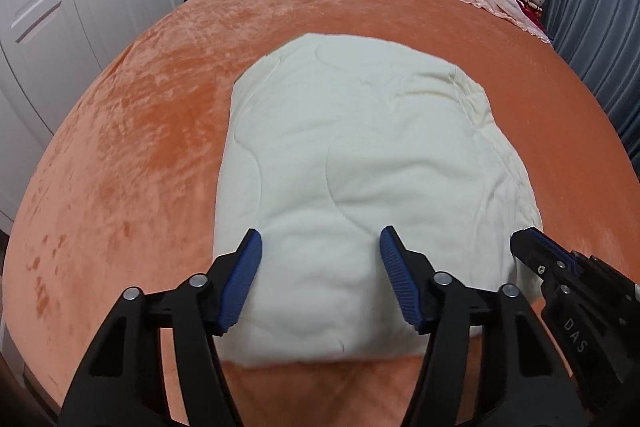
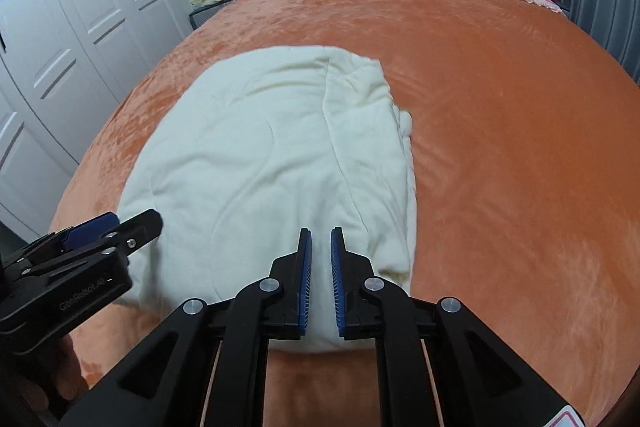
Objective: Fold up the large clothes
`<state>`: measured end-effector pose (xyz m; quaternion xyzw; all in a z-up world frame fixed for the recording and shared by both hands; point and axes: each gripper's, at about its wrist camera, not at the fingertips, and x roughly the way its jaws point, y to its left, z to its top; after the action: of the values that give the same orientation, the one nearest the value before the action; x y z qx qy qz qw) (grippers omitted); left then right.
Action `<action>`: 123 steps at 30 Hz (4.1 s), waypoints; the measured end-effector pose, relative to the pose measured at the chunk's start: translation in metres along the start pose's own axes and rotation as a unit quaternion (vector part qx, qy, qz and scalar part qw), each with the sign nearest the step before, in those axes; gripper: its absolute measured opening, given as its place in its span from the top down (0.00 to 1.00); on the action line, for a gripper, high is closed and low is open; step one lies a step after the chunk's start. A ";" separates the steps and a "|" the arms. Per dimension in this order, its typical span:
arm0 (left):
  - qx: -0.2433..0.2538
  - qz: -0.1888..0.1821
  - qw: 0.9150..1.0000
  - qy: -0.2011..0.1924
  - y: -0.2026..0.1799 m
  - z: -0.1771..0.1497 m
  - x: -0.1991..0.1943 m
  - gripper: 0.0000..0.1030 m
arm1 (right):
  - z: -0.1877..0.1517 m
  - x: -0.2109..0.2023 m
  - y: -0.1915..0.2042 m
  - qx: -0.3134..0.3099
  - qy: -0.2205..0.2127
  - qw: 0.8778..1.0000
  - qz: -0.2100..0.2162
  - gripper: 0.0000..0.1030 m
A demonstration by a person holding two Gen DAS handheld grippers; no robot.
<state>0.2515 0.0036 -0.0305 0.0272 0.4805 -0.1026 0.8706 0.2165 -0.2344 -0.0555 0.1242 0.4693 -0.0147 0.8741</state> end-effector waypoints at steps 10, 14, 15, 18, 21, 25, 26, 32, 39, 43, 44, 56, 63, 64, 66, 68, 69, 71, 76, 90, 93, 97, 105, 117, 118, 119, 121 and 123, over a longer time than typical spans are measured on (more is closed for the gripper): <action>0.014 0.023 1.000 0.012 -0.006 -0.022 0.015 0.88 | -0.018 0.033 0.004 0.004 0.033 0.999 -0.017 0.98; 0.036 0.044 0.998 -0.002 -0.015 -0.028 0.024 0.90 | -0.023 0.040 0.013 -0.013 0.022 0.999 -0.036 0.98; 0.039 0.047 0.998 -0.005 -0.017 -0.029 0.025 0.91 | -0.023 0.041 0.013 -0.015 0.020 0.999 -0.038 0.98; 0.033 0.046 0.998 -0.006 -0.017 -0.029 0.027 0.92 | -0.024 0.042 0.012 -0.016 0.020 0.999 -0.042 0.98; 0.030 0.046 0.998 -0.004 -0.017 -0.028 0.029 0.93 | -0.023 0.040 0.012 -0.021 0.023 0.999 -0.044 0.98; 0.019 0.024 0.999 -0.013 -0.009 -0.029 0.011 0.92 | -0.015 0.017 0.008 -0.001 0.038 0.999 -0.034 0.94; 0.013 0.013 1.000 -0.018 -0.006 -0.032 0.001 0.90 | -0.016 0.004 0.008 0.007 0.032 0.999 -0.023 0.90; -0.012 -0.011 0.998 -0.053 0.007 -0.074 -0.061 0.53 | -0.064 -0.067 0.009 0.008 -0.019 1.000 -0.003 0.59; 0.014 0.019 0.997 -0.079 -0.004 -0.131 -0.091 0.19 | -0.120 -0.109 0.016 -0.011 -0.053 0.998 -0.015 0.32; 0.008 0.019 0.997 -0.068 -0.001 -0.151 -0.094 0.18 | -0.139 -0.119 0.010 0.004 -0.055 0.998 -0.019 0.29; 0.004 0.017 0.998 -0.068 0.000 -0.156 -0.096 0.18 | -0.144 -0.121 0.011 0.006 -0.056 0.998 -0.019 0.29; 0.020 0.045 0.995 -0.082 -0.005 -0.190 -0.106 0.17 | -0.184 -0.135 0.014 -0.013 -0.081 0.995 -0.053 0.28; 0.012 0.055 0.995 -0.083 -0.005 -0.200 -0.105 0.17 | -0.194 -0.135 0.011 -0.008 -0.080 0.995 -0.059 0.28; 0.011 0.056 0.995 -0.082 -0.005 -0.201 -0.105 0.17 | -0.195 -0.135 0.011 -0.007 -0.079 0.995 -0.060 0.28; 0.009 0.057 0.995 -0.081 -0.005 -0.202 -0.104 0.17 | -0.196 -0.135 0.011 -0.007 -0.077 0.995 -0.061 0.28; 0.007 0.057 0.995 -0.080 -0.004 -0.203 -0.103 0.17 | -0.196 -0.134 0.011 -0.009 -0.077 0.995 -0.062 0.28; 0.007 0.057 0.995 -0.080 -0.004 -0.203 -0.103 0.17 | -0.197 -0.134 0.012 -0.009 -0.076 0.995 -0.062 0.28; 0.007 0.059 0.995 -0.081 -0.003 -0.204 -0.103 0.17 | -0.197 -0.134 0.012 -0.010 -0.075 0.995 -0.063 0.28; 0.009 0.062 0.995 -0.081 -0.003 -0.204 -0.102 0.17 | -0.196 -0.133 0.013 -0.009 -0.072 0.995 -0.064 0.28; 0.018 0.066 0.995 -0.077 -0.002 -0.202 -0.101 0.21 | -0.196 -0.131 0.015 -0.002 -0.068 0.996 -0.065 0.28; 0.016 0.065 0.995 -0.071 -0.001 -0.203 -0.099 0.22 | -0.197 -0.130 0.015 -0.002 -0.066 0.996 -0.065 0.28; 0.016 0.065 0.995 -0.070 -0.001 -0.203 -0.099 0.23 | -0.197 -0.129 0.015 -0.002 -0.064 0.996 -0.066 0.28; 0.013 0.065 0.995 -0.069 0.000 -0.204 -0.098 0.23 | -0.197 -0.130 0.015 -0.002 -0.063 0.996 -0.066 0.28; 0.017 0.063 0.995 -0.069 0.000 -0.206 -0.098 0.28 | -0.199 -0.128 0.017 -0.002 -0.063 0.996 -0.065 0.28; 0.018 0.063 0.995 -0.071 -0.001 -0.206 -0.098 0.28 | -0.200 -0.128 0.018 -0.001 -0.063 0.996 -0.065 0.28; 0.018 0.064 0.995 -0.073 -0.001 -0.205 -0.099 0.28 | -0.200 -0.128 0.018 -0.001 -0.063 0.996 -0.065 0.28; 0.018 0.063 0.995 -0.073 0.000 -0.204 -0.099 0.28 | -0.199 -0.128 0.018 -0.001 -0.063 0.996 -0.065 0.28; 0.014 0.058 0.996 -0.066 0.000 -0.203 -0.099 0.29 | -0.199 -0.129 0.018 -0.002 -0.063 0.996 -0.066 0.28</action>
<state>0.0314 0.0487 -0.0565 0.0608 0.4180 -0.0603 0.9044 -0.0153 -0.1827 -0.0507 0.0900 0.4201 -0.0790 0.8995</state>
